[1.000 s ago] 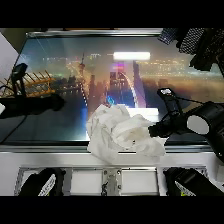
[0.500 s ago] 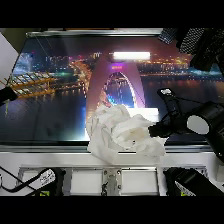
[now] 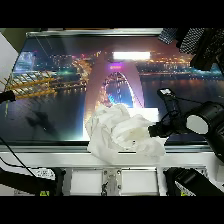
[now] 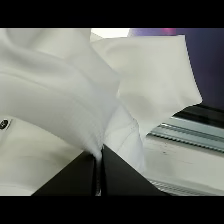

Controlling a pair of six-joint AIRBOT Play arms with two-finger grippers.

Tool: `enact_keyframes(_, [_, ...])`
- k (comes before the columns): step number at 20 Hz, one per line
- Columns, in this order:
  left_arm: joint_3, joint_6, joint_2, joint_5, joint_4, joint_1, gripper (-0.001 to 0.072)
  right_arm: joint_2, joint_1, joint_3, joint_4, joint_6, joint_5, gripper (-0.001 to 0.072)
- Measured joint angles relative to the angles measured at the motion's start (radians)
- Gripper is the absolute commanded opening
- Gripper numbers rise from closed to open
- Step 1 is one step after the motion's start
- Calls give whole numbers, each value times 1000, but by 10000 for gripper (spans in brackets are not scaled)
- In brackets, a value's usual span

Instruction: Fold the clothes and pants, and hang the long-sleeved shirts on hangers.

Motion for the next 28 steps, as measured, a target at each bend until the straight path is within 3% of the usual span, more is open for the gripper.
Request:
enact_keyframes(9, [272,-27,-277,-38,97,11,696,0,0,0,0,0,0,19])
enact_keyframes(23, [342,-36,-392,-55,129,45,692,-1,0,0,0,0,0,20])
enact_keyframes(25, [342,-44,-396,-58,123,45,456,-1,0,0,0,0,0,20])
enact_keyframes(28, [341,-44,-399,-63,125,45,408,-1,0,0,0,0,0,19])
